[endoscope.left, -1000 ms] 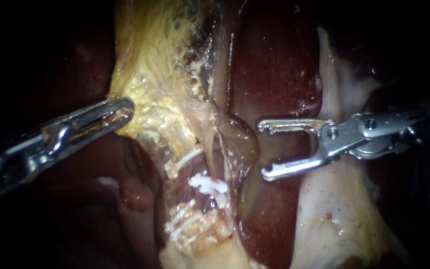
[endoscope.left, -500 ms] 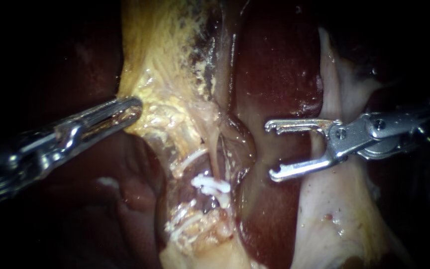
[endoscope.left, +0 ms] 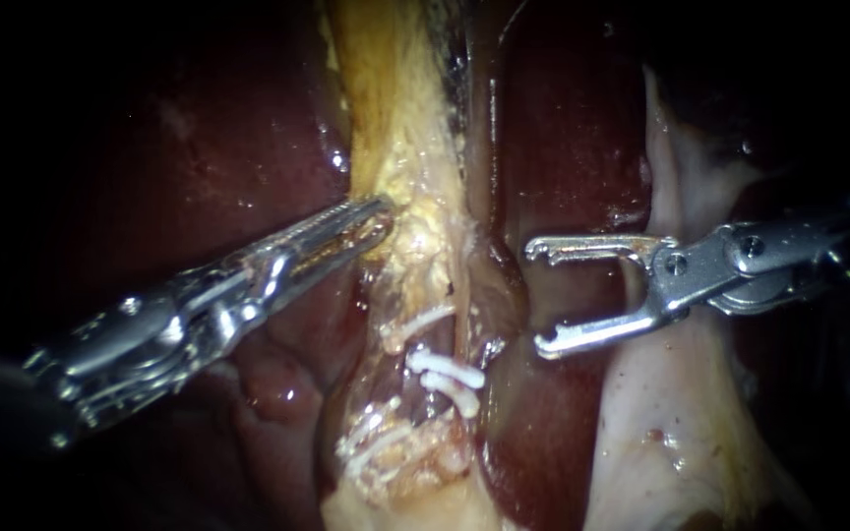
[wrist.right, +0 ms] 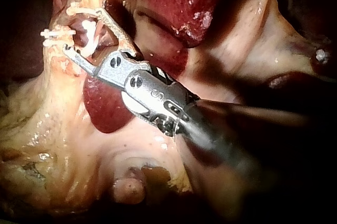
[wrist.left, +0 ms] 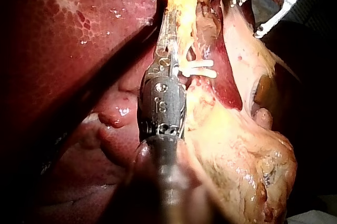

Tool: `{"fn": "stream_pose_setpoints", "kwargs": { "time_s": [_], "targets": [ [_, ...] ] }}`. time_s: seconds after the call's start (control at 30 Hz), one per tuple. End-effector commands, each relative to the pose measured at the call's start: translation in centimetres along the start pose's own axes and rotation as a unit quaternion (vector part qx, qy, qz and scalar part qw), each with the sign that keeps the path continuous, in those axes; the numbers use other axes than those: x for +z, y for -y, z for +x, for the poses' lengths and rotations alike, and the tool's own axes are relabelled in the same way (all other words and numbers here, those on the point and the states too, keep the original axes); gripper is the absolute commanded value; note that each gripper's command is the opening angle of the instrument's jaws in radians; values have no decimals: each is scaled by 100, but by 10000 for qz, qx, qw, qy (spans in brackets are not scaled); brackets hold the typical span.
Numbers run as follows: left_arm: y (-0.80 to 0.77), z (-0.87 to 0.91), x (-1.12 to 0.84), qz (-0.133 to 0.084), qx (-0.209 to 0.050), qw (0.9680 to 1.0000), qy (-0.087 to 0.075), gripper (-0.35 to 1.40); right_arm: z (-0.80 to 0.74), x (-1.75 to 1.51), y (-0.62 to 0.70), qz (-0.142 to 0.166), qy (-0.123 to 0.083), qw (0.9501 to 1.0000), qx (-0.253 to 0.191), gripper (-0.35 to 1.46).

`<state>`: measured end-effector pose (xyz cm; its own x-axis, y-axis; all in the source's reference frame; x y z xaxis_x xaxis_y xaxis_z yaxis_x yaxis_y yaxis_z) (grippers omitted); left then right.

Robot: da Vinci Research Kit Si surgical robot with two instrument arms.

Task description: Going back second clip right tube

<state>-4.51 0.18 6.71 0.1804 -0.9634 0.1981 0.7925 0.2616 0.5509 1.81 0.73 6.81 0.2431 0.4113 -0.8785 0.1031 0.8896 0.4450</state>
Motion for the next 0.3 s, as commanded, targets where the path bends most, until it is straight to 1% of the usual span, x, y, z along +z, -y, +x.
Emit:
{"fn": "stream_pose_setpoints", "kwargs": {
  "time_s": [0.03,0.3],
  "targets": [
    [-2,-1,-1,10,13,10000,-9,-35,0,0,0,0,-4,10000,1,60],
    [-5,-1,-4,10,21,10000,-13,-35,0,0,0,-2,-4,10000,2,60]
  ]
}}
